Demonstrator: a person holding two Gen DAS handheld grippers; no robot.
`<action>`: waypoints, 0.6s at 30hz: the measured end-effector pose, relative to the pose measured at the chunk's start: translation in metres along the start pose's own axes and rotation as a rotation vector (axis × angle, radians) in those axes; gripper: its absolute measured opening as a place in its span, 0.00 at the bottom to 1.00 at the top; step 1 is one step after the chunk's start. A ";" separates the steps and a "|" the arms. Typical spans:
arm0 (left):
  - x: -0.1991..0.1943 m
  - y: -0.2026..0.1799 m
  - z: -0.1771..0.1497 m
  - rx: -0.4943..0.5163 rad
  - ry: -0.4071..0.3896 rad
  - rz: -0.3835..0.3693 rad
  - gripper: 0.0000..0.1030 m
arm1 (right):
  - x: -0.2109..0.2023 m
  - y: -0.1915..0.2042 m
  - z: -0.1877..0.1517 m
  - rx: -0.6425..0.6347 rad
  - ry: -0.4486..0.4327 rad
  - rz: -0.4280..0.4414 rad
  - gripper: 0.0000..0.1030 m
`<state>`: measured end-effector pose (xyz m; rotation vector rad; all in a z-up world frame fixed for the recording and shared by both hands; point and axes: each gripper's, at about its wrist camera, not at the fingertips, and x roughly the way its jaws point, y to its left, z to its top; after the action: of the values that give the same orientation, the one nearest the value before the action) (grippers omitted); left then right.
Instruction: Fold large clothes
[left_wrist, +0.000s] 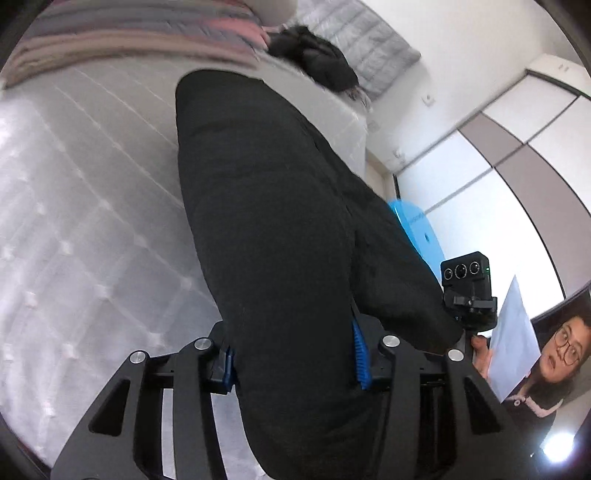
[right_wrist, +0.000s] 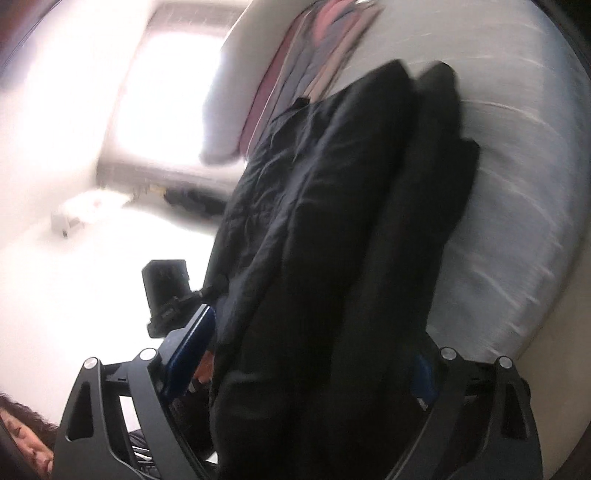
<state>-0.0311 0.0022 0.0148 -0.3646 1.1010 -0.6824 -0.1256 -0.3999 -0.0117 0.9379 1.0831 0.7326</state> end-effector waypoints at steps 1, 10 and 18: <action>-0.014 0.011 0.002 -0.013 -0.018 0.014 0.43 | 0.022 0.012 0.006 -0.018 0.043 -0.021 0.86; -0.038 0.148 -0.061 -0.284 0.058 -0.011 0.54 | 0.144 0.019 -0.007 -0.075 0.349 -0.269 0.87; -0.081 0.137 -0.050 -0.216 -0.128 -0.015 0.56 | 0.077 0.087 0.020 -0.205 -0.030 -0.317 0.87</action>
<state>-0.0552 0.1606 -0.0308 -0.5937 1.0526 -0.5466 -0.0864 -0.3017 0.0398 0.5838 1.0763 0.5526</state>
